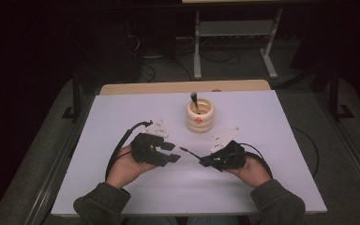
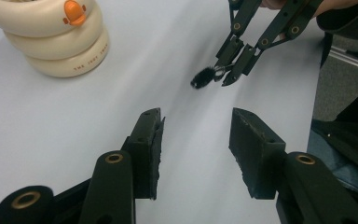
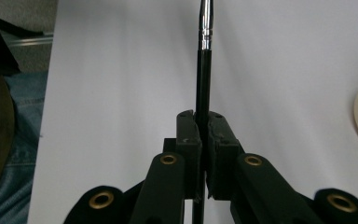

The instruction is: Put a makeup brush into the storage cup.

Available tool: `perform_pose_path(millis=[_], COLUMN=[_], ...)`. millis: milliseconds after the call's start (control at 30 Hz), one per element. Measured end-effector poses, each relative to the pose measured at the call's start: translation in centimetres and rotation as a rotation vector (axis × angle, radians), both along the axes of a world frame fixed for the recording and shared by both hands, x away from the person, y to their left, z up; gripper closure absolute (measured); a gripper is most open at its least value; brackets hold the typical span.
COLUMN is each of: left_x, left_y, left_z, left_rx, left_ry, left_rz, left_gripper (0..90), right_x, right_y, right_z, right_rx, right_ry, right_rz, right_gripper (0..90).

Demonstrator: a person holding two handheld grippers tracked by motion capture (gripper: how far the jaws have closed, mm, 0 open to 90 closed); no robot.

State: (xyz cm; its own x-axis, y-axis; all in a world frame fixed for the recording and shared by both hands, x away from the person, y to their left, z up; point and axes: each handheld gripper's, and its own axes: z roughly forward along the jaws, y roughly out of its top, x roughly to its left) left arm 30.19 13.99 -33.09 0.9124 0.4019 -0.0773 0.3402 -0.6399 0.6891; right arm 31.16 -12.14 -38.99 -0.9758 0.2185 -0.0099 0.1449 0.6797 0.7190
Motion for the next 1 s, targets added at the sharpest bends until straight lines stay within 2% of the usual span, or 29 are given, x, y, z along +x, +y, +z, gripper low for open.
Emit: perform_pose_path(millis=[200, 267, 400, 633, 733, 833, 867, 1000], left_x=[-0.1, -0.2, -0.1, -0.1, 0.0, 0.0, 0.1, 0.1], left_y=[-0.1, -0.2, -0.2, -0.3, -0.3, -0.3, -0.3, -0.3], left_z=[-0.2, -0.2, -0.2, -0.1, 0.0, 0.0, 0.0, 0.0], left_rx=[-0.017, -0.038, -0.072, -0.119, -0.132, -0.139, -0.141, -0.154], left_ry=[0.014, 0.01, 0.03, 0.054, 0.054, 0.058, 0.063, 0.07], left_rz=[-0.007, -0.012, -0.013, -0.035, -0.041, -0.041, -0.044, -0.048], left_gripper=[54.0, 55.7, 57.3, 60.7, 63.7, 67.6, 68.9, 76.2], right_x=[-0.2, -0.2, -0.3, -0.3, -0.5, -0.4, -0.5, -0.6], right_y=[0.3, 0.6, 1.1, 1.9, 2.3, 2.4, 2.5, 2.7], right_z=[0.8, 1.3, 1.8, 1.8, 1.7, 1.6, 1.6, 1.5], right_rx=[0.048, 0.067, 0.098, 0.132, 0.147, 0.156, 0.164, 0.176], right_ry=[0.012, 0.0, 0.001, 0.002, 0.017, 0.006, 0.018, 0.018], right_rz=[-0.006, -0.001, 0.005, 0.019, 0.019, 0.028, 0.025, 0.032], right_gripper=[84.3, 84.2, 84.2, 84.2, 84.2, 84.1, 84.0, 83.9])
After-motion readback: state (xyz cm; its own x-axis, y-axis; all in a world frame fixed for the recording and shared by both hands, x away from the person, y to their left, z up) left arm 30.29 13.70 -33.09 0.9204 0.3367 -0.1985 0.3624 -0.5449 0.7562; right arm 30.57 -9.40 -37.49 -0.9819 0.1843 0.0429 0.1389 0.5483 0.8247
